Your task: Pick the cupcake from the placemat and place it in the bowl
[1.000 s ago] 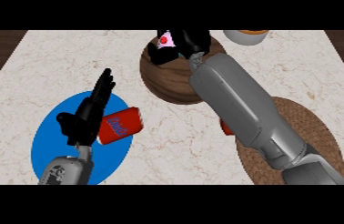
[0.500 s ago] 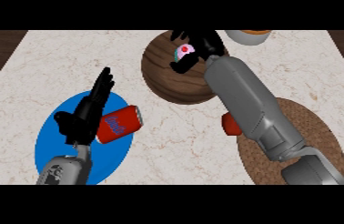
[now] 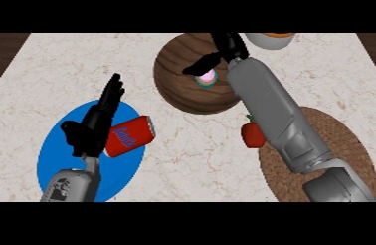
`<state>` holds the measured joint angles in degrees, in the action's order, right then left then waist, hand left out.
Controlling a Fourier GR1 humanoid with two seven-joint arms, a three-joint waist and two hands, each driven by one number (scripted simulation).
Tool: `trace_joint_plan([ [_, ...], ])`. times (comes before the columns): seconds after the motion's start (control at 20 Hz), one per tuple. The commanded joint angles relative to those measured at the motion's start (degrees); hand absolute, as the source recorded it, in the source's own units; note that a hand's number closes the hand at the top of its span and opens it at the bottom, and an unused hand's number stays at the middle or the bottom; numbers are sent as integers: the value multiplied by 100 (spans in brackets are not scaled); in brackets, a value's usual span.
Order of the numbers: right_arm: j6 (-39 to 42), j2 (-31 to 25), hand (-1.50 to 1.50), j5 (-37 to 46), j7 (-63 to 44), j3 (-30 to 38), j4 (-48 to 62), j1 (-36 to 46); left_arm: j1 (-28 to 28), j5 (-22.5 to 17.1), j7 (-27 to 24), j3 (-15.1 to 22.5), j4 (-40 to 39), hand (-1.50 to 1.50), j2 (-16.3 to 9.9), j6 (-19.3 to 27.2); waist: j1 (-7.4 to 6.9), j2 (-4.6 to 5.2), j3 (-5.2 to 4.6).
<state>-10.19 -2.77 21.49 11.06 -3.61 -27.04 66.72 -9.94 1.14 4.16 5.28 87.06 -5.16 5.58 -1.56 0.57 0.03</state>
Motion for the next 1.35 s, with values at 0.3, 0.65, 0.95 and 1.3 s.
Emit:
trace_joint_plan([
  [0.3, 434, -333, -150, -905, -144, 929, -480, -49, 171, -168, 157, -251, 204, 0, -245, -227, 143, -77, -3],
  [0.65, 1593, -1002, -150, -1495, 169, 1364, -634, -518, 10, 55, -91, -64, -85, 0, 107, -22, 138, -46, -3],
  [0.95, 2316, -1055, -150, -1774, 193, 1313, -1257, -1237, 164, 34, 30, -185, 144, 0, 7, -79, 143, -62, -3],
  [1.3, 2681, -1198, -150, -1826, 129, 1184, -1998, -1794, -70, 47, 37, -272, -151, 0, 115, -99, 158, -60, -4],
])
